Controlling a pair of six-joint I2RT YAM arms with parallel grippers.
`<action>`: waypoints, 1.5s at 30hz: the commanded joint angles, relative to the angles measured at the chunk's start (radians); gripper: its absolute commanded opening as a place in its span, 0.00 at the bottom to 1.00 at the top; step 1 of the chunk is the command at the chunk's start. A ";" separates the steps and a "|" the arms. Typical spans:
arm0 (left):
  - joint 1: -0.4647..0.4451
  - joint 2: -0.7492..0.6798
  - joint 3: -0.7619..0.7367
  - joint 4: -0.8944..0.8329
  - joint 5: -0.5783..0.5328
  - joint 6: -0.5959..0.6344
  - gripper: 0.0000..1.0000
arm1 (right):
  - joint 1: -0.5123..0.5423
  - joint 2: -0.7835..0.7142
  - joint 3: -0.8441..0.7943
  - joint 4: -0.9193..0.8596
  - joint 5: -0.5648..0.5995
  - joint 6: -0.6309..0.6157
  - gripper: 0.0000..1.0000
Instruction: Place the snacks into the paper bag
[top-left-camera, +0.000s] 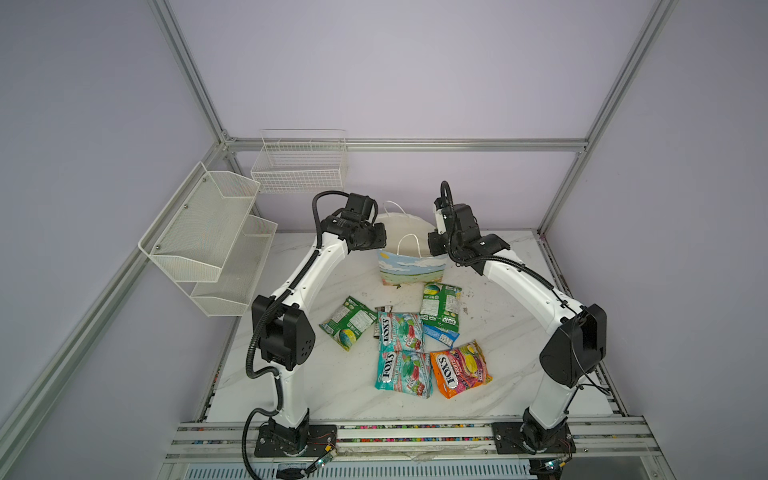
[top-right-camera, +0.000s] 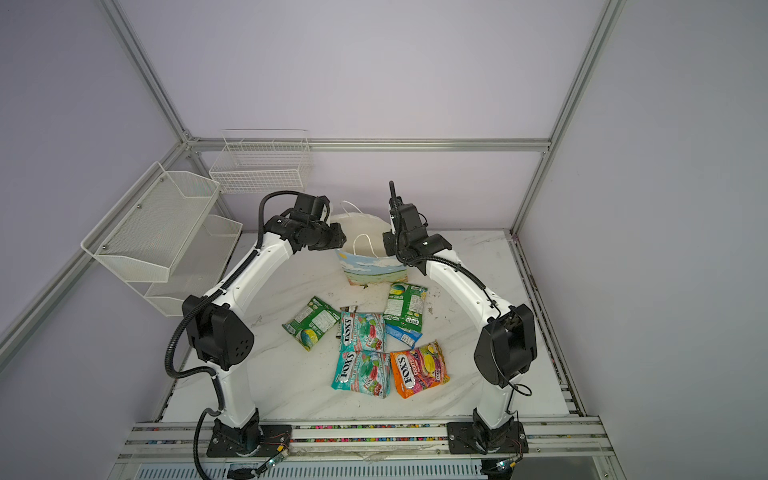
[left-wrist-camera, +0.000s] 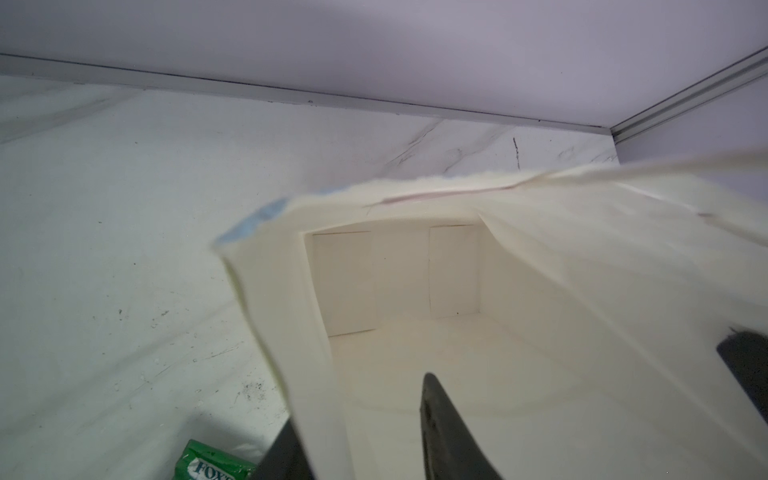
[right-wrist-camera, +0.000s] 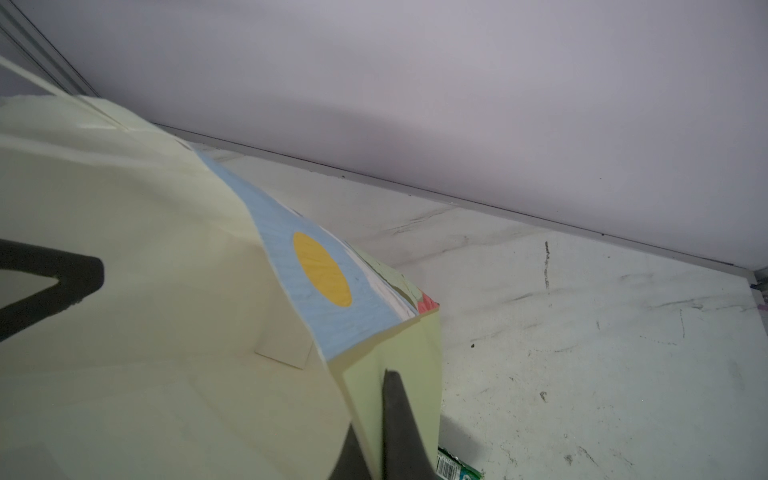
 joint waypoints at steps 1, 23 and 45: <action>0.001 -0.073 -0.022 -0.002 -0.024 0.011 0.27 | 0.014 -0.025 -0.007 0.014 0.020 -0.015 0.06; 0.002 -0.174 0.051 -0.097 -0.132 0.046 0.00 | 0.058 -0.090 -0.076 0.060 -0.039 0.007 0.39; 0.002 -0.240 0.117 -0.210 -0.323 0.145 0.00 | 0.096 -0.257 -0.296 0.139 -0.147 0.083 0.71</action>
